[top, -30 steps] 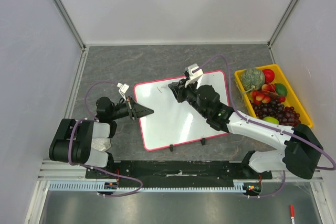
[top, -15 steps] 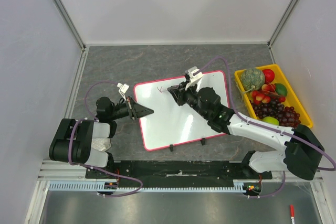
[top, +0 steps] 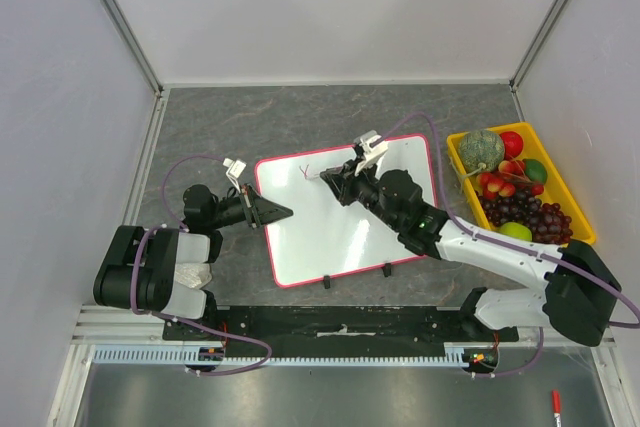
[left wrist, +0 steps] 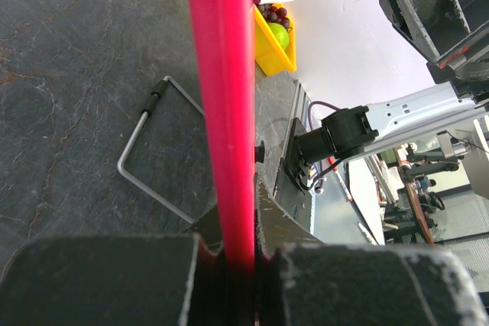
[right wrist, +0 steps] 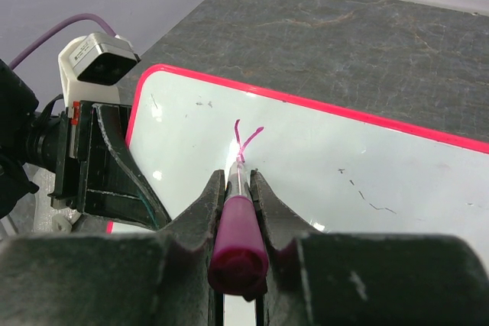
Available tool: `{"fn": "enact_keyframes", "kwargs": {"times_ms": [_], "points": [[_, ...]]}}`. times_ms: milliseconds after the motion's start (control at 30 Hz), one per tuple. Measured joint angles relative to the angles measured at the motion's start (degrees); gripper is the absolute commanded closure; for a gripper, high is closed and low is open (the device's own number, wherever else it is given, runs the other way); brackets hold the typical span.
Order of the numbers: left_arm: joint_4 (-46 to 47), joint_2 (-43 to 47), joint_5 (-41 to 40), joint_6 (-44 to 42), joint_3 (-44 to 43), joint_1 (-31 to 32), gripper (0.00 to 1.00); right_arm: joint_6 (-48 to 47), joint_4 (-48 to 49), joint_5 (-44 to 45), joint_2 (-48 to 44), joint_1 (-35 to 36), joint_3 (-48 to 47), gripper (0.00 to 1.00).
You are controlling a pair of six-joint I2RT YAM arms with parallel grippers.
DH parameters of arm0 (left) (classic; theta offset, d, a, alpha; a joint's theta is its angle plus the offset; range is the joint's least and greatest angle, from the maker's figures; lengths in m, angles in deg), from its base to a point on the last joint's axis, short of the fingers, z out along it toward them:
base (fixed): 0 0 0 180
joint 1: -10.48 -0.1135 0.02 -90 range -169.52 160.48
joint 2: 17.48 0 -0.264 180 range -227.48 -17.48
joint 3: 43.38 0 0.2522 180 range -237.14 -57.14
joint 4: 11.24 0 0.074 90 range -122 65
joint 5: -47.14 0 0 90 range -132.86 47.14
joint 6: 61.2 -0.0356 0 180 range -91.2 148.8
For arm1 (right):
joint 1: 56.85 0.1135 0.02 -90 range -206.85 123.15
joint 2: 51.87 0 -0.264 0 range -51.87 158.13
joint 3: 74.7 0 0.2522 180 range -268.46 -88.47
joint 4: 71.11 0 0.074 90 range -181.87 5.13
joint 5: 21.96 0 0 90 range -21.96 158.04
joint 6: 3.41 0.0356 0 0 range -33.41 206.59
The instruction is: Write a sentence on the whiteboard
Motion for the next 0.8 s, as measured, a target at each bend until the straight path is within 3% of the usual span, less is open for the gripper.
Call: {"fn": "enact_keyframes", "kwargs": {"times_ms": [800], "points": [[0.4, 0.0, 0.2, 0.0, 0.0, 0.0, 0.98, 3.1, -3.4, -3.1, -6.8, 0.0, 3.9, 1.0]]}}
